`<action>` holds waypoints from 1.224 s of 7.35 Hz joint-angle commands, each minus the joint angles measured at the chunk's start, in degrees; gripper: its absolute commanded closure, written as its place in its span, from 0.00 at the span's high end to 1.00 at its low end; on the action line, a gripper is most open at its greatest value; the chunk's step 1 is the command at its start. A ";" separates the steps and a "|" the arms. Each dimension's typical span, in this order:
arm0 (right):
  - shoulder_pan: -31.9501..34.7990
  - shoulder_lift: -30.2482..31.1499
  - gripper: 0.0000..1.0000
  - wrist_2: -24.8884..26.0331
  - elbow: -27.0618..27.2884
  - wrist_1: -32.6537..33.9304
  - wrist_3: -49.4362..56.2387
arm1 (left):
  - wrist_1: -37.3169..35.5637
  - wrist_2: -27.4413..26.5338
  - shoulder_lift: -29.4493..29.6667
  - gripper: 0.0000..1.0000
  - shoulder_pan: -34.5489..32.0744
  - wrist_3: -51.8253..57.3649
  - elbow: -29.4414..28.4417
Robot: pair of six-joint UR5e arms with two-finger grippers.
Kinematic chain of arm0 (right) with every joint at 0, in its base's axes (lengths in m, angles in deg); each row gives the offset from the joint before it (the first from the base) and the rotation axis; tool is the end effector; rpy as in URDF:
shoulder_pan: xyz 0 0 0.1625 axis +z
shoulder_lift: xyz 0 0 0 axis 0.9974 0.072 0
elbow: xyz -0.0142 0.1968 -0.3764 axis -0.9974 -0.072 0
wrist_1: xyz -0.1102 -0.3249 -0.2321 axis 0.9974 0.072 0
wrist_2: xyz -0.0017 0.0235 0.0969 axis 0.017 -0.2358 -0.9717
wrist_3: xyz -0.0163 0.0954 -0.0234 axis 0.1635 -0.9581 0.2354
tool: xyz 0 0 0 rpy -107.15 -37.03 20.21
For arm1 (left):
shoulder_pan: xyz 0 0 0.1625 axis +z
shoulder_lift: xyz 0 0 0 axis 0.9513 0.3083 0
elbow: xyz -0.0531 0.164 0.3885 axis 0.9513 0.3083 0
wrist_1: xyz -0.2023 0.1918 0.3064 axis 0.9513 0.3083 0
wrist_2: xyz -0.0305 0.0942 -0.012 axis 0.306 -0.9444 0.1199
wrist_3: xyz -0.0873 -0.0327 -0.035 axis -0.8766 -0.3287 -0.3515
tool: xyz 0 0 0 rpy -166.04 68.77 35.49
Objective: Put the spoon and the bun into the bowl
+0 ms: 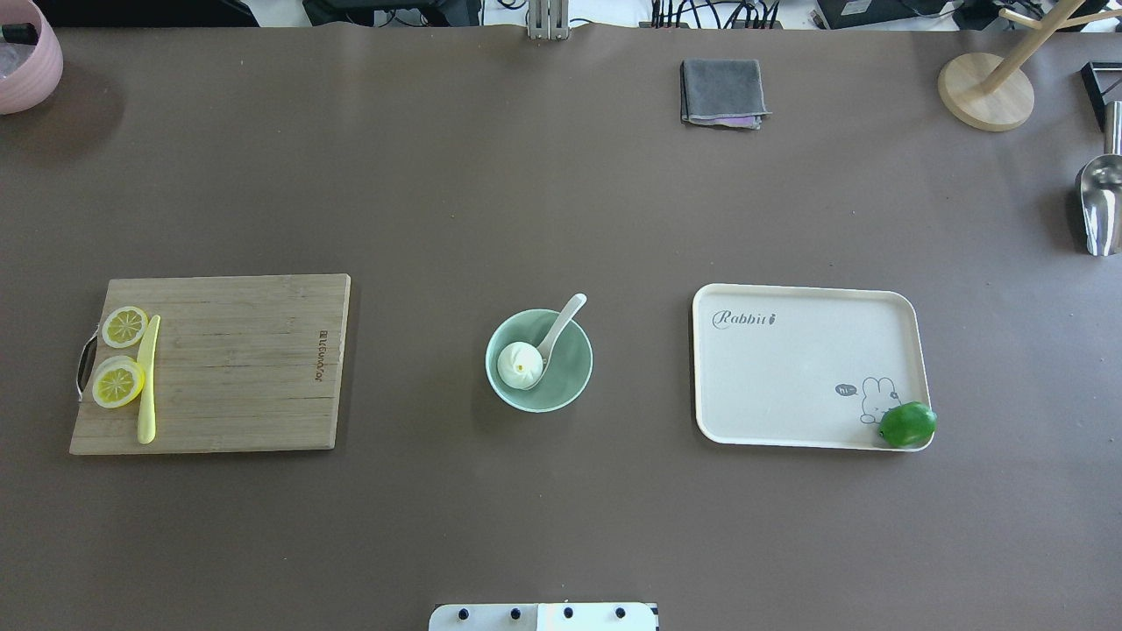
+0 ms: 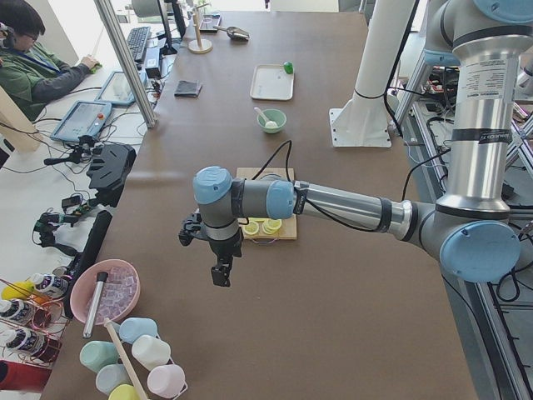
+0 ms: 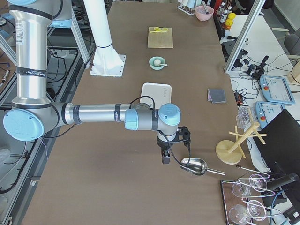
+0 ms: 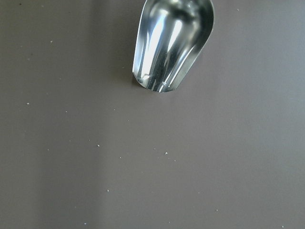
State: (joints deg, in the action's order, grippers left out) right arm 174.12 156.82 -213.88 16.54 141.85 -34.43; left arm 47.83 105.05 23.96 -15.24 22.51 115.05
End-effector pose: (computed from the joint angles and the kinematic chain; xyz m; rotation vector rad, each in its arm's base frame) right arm 0.0562 -0.4620 0.6371 0.0463 -0.6849 -0.1253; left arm -0.0519 -0.4887 0.5977 0.0378 0.6245 0.2110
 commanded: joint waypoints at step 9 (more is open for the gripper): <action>-0.27 0.00 1.00 -0.36 0.17 -0.13 -0.16 | 0.85 4.38 -6.89 0.98 -0.25 0.31 8.55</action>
State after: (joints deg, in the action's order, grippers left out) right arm 173.91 156.79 -214.14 16.64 141.73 -34.56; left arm 48.68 109.48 17.13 -15.45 22.81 123.58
